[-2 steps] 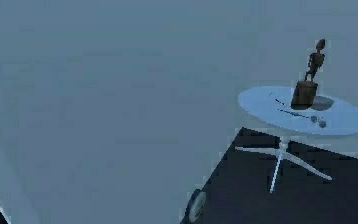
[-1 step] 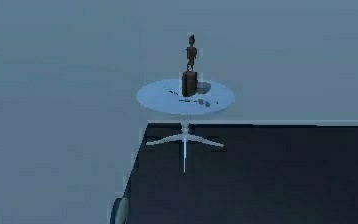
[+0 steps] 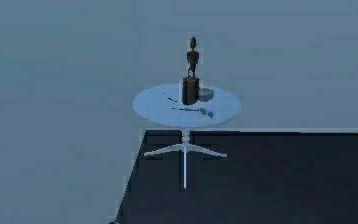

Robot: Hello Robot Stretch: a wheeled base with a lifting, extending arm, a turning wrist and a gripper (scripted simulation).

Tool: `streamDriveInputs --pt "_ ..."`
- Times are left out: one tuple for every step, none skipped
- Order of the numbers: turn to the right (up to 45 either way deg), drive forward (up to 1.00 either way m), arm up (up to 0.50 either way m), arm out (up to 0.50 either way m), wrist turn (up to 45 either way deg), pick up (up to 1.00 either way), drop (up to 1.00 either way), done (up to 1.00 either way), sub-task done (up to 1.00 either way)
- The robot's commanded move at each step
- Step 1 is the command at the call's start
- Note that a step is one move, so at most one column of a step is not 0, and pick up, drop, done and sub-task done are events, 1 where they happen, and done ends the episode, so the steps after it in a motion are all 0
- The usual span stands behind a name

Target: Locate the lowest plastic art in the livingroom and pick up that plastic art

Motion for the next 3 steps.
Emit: streamDriveInputs --pt "45.0 0.00 0.00 0.00 0.0 0.00 0.00 0.00 0.00" --pt "45.0 0.00 0.00 0.00 0.0 0.00 0.00 0.00 0.00" --pt "0.0 0.05 0.00 0.00 0.0 0.00 0.00 0.00 0.00"
